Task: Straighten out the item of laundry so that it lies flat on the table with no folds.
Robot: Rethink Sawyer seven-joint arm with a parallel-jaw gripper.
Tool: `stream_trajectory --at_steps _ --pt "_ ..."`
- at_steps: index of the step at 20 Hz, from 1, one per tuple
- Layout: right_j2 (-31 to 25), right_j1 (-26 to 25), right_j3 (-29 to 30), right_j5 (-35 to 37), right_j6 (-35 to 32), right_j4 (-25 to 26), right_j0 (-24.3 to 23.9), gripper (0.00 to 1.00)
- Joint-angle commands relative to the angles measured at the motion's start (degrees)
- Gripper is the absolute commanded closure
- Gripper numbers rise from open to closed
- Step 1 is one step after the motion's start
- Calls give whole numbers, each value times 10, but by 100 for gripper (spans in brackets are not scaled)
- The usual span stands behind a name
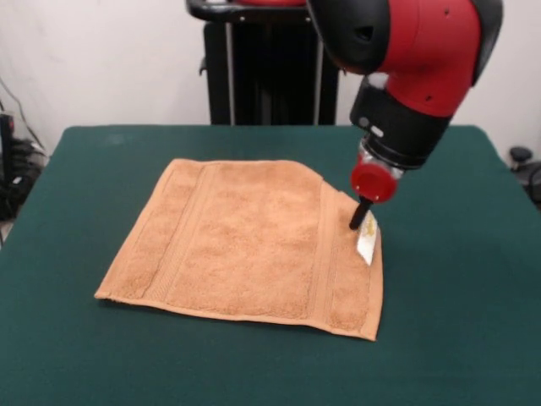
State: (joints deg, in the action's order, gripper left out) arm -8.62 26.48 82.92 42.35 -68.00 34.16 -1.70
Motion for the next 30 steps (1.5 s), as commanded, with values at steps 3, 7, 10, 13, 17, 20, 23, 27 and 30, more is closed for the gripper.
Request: stream_trajectory --at_steps 3,7,10,13,17,20,23,27,30 --pt "13 -53 -37 -59 -175 -28 22 100" --pt "5 -48 -29 -134 -182 -28 19 100" --pt "-2 -44 -20 -176 -183 -35 15 100" --pt "0 -42 -16 -182 -180 -47 15 100" --pt "4 -43 -14 -178 -172 -57 16 100" --pt "3 -42 -9 -171 -167 -66 12 100" --pt "-2 -39 -1 -152 -154 -81 6 100" --pt "-3 -34 16 -109 -128 -95 0 100" --pt "-4 -30 31 -90 -113 -103 -4 100"
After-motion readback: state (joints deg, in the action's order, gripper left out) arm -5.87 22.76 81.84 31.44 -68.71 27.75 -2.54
